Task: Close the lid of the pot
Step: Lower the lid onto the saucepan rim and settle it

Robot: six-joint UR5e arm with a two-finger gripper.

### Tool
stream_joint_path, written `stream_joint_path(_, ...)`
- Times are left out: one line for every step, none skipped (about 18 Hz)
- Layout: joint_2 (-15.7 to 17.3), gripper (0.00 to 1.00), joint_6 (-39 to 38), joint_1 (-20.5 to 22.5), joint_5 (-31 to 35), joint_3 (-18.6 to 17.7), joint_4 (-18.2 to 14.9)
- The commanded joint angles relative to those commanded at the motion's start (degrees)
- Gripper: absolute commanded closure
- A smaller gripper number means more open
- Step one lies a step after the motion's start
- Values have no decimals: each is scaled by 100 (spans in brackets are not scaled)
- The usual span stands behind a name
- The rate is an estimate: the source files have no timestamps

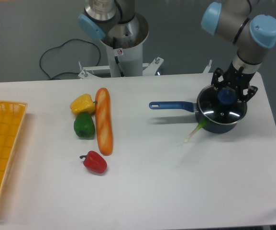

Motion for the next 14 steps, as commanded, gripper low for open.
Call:
stream_joint_path(0,56,0,0,0,0,0)
stream_joint_path(-9,56,0,9,0,0,0)
stream_joint_path(-9,56,0,44,-9,-9,0)
stream_joint_path(-9,56,0,53,-9,-9,0)
stream_joint_path(-9,55,0,62,-9,-9,0)
stream_joint_path(-9,55,0,62,-9,-9,0)
stream_joint_path(-9,55,0,62,-9,-9,0)
stream_joint_path(-9,55,17,62,-9,-9,0)
stream_joint_path(-9,55,52,70,-9,-9,0)
stream_joint_path(-9,54,70,70,-9,-9,0)
stream_joint_path(-9,54,70,70,-9,-18,0)
stream_joint_path(-18,53,70,70,-9,-26,0)
stream_joint_path(-18,53,70,70,-9,-27,0)
stream_joint_path(-18,53,70,62,-9,-35,0)
